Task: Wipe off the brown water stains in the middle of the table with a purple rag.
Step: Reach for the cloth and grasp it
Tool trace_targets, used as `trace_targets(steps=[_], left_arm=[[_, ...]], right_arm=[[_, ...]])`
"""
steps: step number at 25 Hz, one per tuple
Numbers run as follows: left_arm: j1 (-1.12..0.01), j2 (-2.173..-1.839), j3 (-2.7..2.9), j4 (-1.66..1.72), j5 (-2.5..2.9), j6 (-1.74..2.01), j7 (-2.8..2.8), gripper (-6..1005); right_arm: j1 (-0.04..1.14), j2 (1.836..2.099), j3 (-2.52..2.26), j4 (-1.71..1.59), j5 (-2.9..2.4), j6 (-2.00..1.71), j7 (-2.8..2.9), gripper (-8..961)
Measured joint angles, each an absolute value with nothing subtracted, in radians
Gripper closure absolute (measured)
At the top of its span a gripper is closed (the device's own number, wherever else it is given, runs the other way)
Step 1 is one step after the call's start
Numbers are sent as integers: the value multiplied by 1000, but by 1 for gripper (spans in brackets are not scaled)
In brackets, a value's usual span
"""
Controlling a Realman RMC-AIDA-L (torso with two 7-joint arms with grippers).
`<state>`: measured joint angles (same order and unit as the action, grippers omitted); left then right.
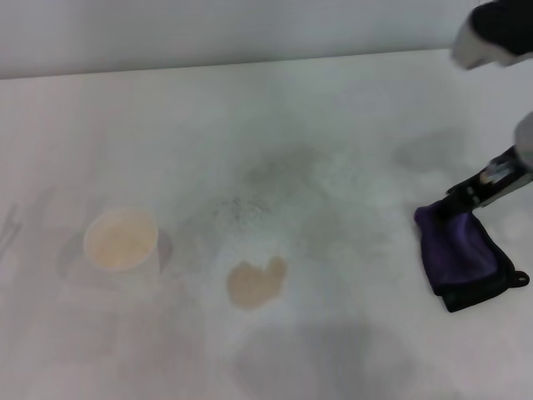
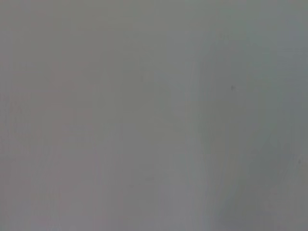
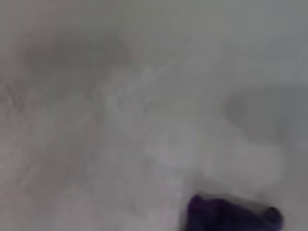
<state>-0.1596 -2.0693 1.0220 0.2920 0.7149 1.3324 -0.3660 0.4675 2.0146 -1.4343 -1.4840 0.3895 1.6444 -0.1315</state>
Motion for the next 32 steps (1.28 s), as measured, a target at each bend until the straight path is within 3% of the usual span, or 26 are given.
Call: trace_targets(steps=[8, 22, 32], left_arm=[[-154, -2070, 1002, 295, 713, 1337, -363, 113], [-153, -2069, 997, 295, 722, 1333, -353, 113], [-158, -2069, 1000, 290, 722, 1332, -348, 114]], right_arm=[[501, 2017, -1583, -1378, 308, 1621, -32, 99], [536, 2014, -1609, -1257, 289, 1559, -28, 264], [564, 2017, -1623, -1232, 289, 1542, -44, 479]])
